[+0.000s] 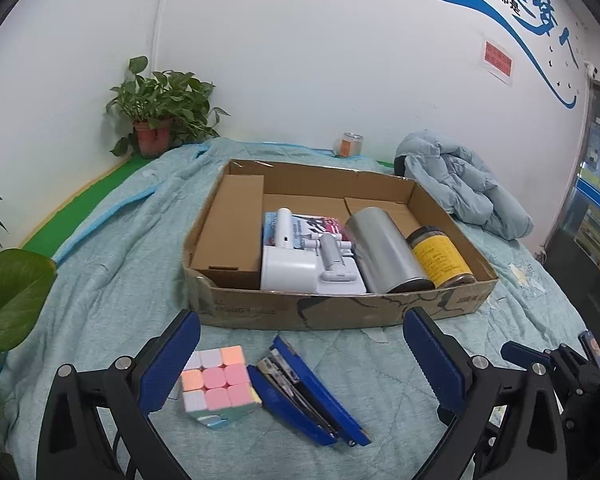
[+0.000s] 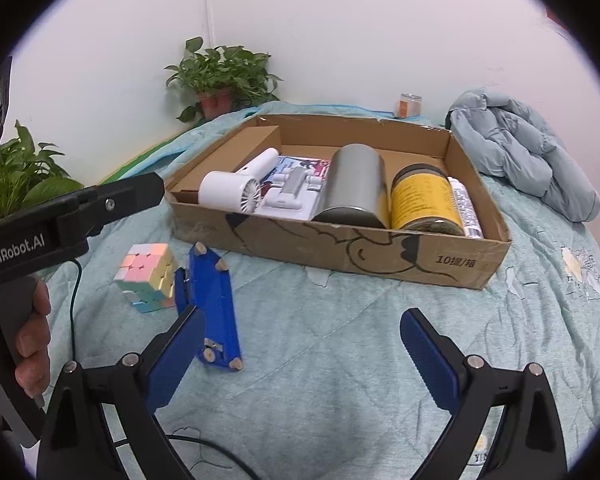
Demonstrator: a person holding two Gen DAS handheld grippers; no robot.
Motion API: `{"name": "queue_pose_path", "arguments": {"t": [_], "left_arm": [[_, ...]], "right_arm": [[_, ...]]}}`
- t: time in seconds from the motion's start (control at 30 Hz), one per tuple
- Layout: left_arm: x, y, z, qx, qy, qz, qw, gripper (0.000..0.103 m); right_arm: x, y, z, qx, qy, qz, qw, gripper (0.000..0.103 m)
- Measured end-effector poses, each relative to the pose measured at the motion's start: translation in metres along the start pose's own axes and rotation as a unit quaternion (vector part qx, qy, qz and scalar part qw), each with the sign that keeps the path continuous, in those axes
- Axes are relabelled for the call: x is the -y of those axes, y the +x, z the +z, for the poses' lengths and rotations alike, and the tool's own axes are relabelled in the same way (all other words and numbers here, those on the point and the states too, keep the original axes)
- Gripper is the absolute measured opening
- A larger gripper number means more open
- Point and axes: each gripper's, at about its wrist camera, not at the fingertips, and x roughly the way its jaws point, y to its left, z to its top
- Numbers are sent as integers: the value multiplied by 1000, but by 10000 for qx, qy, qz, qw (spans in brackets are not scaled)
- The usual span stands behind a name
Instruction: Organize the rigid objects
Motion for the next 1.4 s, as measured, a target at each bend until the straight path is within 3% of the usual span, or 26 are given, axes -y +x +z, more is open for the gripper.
{"name": "queue_pose_path", "arguments": {"t": [0.13, 0.27, 0.4, 0.53, 0.63, 0.7, 0.77, 0.9, 1.0, 1.1, 1.2, 1.23, 1.3, 1.33, 1.4], "left_arm": [[-12, -10, -1, -1, 40, 175, 9998, 102], [-31, -13, -15, -209, -63, 303, 9993, 102], [-52, -10, -36, -445, -351, 453, 9974, 102], [-67, -9, -53, -572, -525, 606, 9951, 102], [-73, -7, -60, -610, -532, 691, 9943, 102], [-73, -6, -63, -611, -541, 697, 9942, 102], [-73, -5, -62, -614, -525, 659, 9946, 102], [-70, 3, -56, -677, -489, 517, 9952, 102], [-66, 10, -54, -800, -552, 280, 9949, 102], [-59, 18, -54, -1032, -717, -256, 9917, 102], [-44, 27, -57, -1270, -864, -904, 9840, 102], [-38, 32, -58, -1379, -922, -1170, 9792, 102], [-28, 42, -59, -1589, -1105, -1715, 9660, 102], [-24, 48, -60, -1706, -1230, -2028, 9564, 102], [-13, 62, -60, -1929, -1387, -2431, 9404, 102]], "right_arm": [[-10, 0, -5, 122, -197, 221, 9995, 98], [-28, 12, -12, -29, -558, 715, 9959, 98], [-47, 31, -16, -123, -926, 616, 9937, 98], [-60, 55, -16, -344, -1050, 818, 9905, 96], [-66, 74, -15, -573, -1084, 989, 9875, 83], [-68, 86, -16, -783, -1028, 1013, 9864, 66], [-68, 102, -19, -1095, -903, 1103, 9837, 57], [-65, 105, -25, -1167, -647, 1258, 9830, 52], [-44, 100, -29, -1259, 153, 1677, 9776, 51], [-11, 95, -38, -1433, 1284, 2244, 9553, 51], [26, 89, -59, -1553, 2515, 2882, 9108, 52], [40, 86, -69, -1549, 2946, 3093, 8908, 52], [64, 77, -79, -1423, 3430, 3120, 8745, 50], [76, 69, -80, -1309, 3493, 2928, 8804, 50], [91, 51, -74, -1017, 3272, 2413, 9079, 61]]}}
